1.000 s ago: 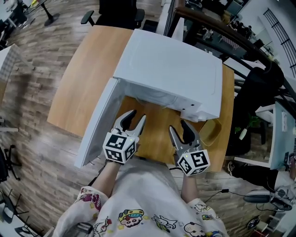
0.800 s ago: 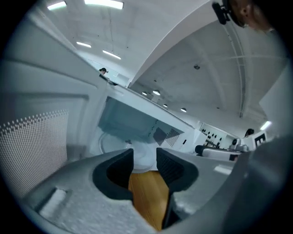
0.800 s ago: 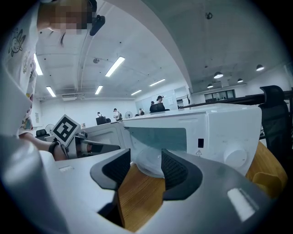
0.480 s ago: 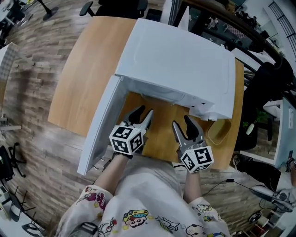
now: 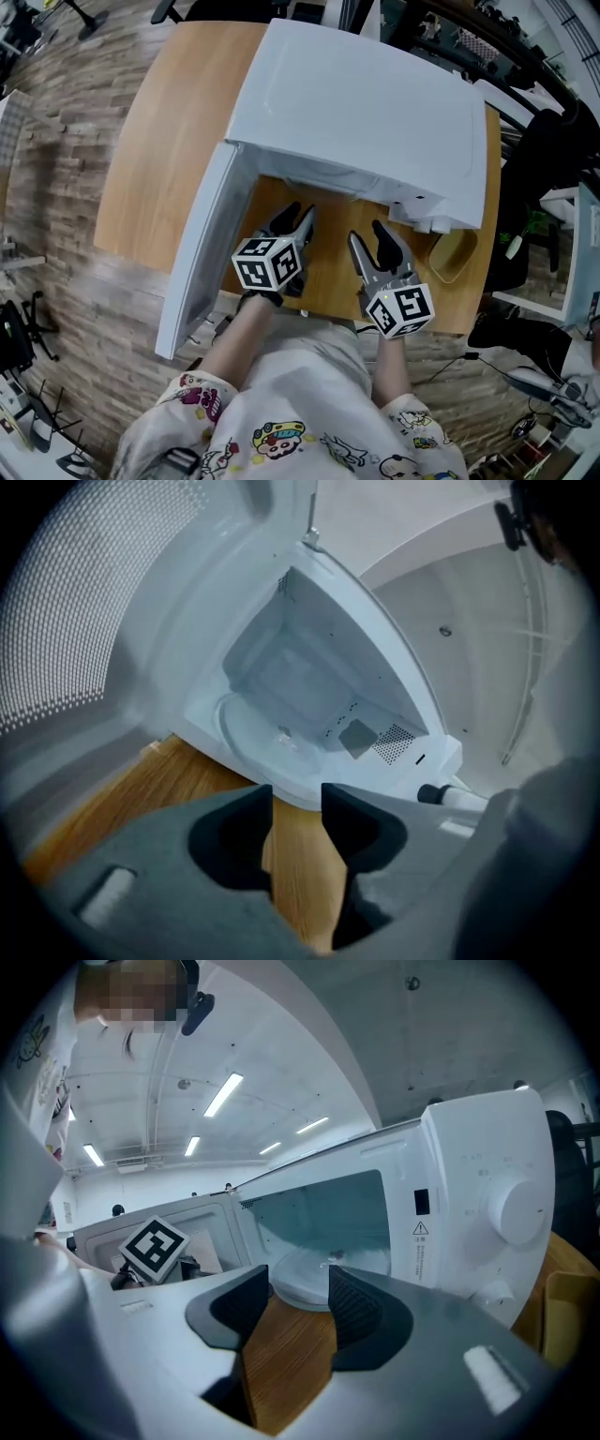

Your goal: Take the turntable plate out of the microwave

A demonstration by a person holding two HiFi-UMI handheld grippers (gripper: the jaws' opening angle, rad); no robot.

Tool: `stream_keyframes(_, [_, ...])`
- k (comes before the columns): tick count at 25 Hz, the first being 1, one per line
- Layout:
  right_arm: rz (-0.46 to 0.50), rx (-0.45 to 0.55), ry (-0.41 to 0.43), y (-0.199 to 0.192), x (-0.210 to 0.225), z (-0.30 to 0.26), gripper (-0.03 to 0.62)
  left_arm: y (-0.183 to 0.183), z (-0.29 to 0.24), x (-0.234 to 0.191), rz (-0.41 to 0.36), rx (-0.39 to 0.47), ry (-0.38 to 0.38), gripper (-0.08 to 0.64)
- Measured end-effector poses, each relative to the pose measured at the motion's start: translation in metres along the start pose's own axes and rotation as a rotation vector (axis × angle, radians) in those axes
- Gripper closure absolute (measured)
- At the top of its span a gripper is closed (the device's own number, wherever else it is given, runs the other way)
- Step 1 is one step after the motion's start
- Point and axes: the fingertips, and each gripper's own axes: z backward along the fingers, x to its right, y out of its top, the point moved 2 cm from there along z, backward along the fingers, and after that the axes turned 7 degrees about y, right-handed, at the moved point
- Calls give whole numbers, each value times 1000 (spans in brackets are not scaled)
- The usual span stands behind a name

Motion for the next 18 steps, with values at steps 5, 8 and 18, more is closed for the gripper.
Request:
stream_keyframes(5, [-22, -3, -4, -7, 3, 2, 391, -9, -17, -8, 166, -18, -6, 381])
stream_keyframes(8, [-34, -4, 1, -8, 5, 3, 391, -12, -25, -9, 232, -19, 0, 380])
stream_keyframes(18, [-47, -25, 14, -14, 11, 0, 393, -5, -47, -15, 422, 38, -24, 386])
